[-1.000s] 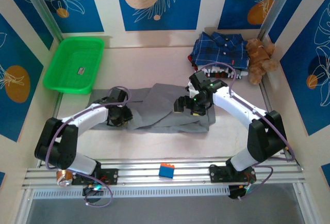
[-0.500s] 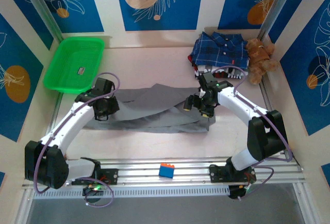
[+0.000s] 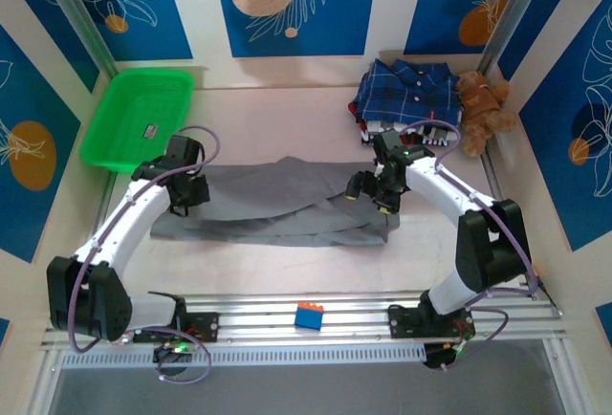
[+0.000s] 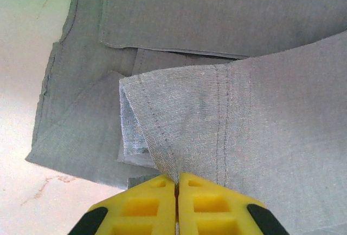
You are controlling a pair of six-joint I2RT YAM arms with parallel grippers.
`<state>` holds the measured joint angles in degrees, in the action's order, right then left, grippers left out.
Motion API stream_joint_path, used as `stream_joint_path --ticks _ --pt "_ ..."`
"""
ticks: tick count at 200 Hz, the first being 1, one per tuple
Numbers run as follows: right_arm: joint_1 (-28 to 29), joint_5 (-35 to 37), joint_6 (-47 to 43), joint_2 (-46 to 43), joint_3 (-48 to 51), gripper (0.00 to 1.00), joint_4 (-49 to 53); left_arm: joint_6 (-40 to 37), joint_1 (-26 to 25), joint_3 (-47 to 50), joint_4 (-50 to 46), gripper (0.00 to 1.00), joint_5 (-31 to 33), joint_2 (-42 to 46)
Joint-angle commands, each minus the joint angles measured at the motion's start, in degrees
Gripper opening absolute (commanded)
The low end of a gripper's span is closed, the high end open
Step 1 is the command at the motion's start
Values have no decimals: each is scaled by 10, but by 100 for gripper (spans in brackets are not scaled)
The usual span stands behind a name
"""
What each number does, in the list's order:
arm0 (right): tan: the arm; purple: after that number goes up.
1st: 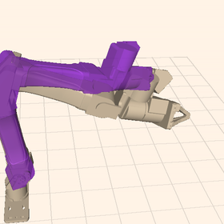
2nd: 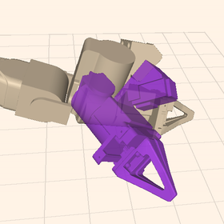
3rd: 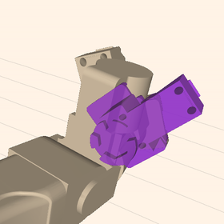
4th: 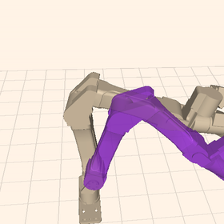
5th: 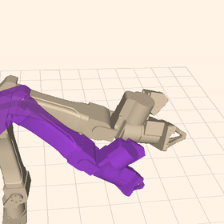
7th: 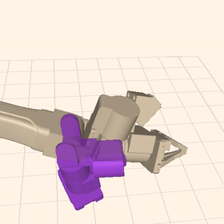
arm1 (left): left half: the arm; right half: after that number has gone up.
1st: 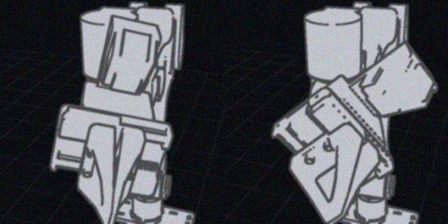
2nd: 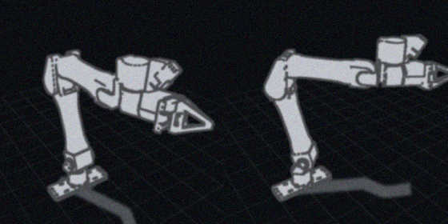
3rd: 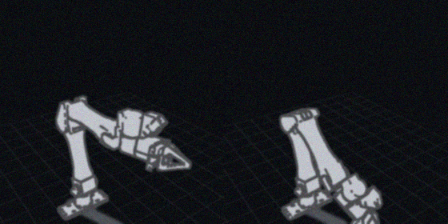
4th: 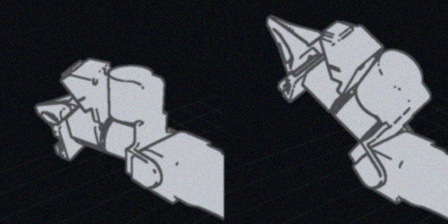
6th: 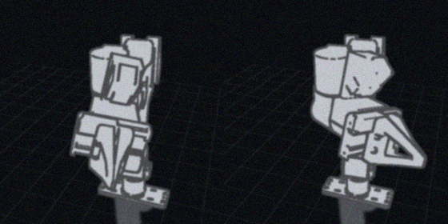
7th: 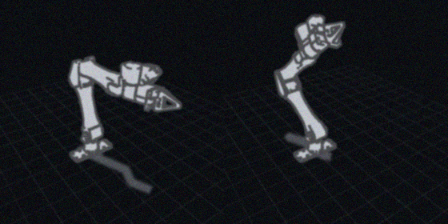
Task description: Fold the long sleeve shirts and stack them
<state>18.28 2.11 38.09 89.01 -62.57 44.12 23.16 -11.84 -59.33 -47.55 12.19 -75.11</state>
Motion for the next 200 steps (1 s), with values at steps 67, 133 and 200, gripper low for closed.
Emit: stream_joint_path --ticks 67,133,200 --pt "-26 -46 -1 31 -67 61 -30 -64 6 -42 24 10 14 -73" --pt "-18 -101 13 115 -155 9 -44 -60 7 -13 46 10 -1 -74" --pt "-11 -92 23 223 -216 2 -40 -75 7 -17 46 10 13 -85"
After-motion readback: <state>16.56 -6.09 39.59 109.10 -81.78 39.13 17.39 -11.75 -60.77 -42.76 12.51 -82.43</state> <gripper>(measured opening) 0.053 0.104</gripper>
